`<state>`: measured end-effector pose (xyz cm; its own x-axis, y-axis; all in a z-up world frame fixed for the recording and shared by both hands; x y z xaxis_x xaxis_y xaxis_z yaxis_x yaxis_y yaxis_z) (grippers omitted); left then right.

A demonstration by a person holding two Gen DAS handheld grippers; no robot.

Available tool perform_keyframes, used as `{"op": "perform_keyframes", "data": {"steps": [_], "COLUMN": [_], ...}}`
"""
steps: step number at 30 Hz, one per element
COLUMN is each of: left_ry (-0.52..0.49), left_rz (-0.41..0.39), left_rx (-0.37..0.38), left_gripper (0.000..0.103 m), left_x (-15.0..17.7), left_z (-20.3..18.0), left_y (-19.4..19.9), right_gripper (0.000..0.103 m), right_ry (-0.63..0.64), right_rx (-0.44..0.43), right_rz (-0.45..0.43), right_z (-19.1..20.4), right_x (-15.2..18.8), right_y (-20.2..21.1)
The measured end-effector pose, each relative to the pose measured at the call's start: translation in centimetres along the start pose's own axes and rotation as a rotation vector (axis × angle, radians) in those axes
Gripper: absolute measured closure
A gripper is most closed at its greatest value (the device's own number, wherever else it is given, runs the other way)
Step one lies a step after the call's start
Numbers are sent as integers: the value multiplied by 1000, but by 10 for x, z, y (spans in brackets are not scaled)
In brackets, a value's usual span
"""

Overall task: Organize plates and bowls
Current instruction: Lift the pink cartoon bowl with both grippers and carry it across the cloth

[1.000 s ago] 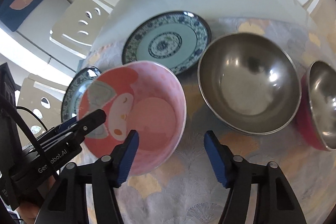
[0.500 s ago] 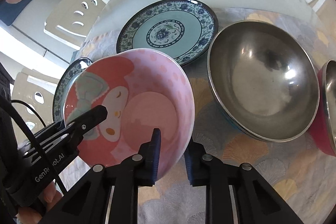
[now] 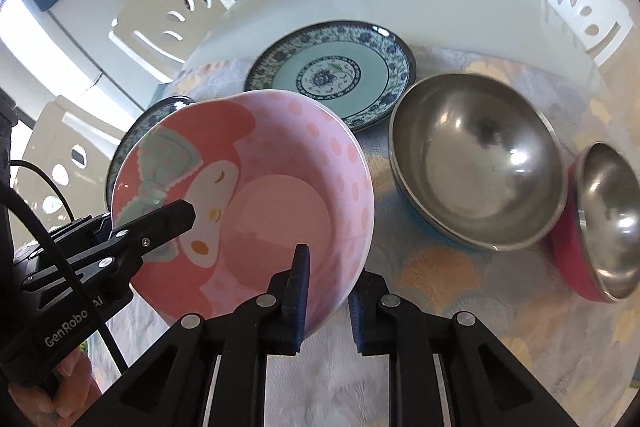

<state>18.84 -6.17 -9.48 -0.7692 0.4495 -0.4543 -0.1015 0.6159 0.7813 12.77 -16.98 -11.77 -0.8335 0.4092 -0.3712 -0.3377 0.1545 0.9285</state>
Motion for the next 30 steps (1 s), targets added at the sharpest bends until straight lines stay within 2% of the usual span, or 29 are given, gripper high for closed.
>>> {"op": "perform_keyframes", "data": {"steps": [4,8,15,21,30], "left_ry": [-26,-67,-144,-202,-275], "left_rz": [-6,1,76,170,268], "left_rx": [39,86,176,221,236], "left_gripper": [84,84,84,83,83], "left_x": [13,29,68,100,132], "left_z": [-28,-64,-126,-158,-179], "left_y": [17,24,13,-11,-37], "right_gripper": [86,86,86,86,85], "right_ry": [7,16,-55,-97,-203], "right_rx": [10,72,159,203,174], "right_rz": [-15,-40,-8,44,127], "right_z": [-13,-35,-93,-127,-163], "right_x": [12,30,83,124,160], "right_y": [31,59,89,91,71]}}
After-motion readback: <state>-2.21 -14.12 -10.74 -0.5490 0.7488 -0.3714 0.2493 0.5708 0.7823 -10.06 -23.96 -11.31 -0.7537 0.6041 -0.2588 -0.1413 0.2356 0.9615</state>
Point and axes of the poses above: each gripper's, at about its wrist camera, not at the fingertips, and y roughly against the way its jaws point, z to its left, x to its underside, the point moved 10 cm from there along -y, roughly the way its jaws point, and after that the axes turned 13 degrees about x, right-handed, at the moved point
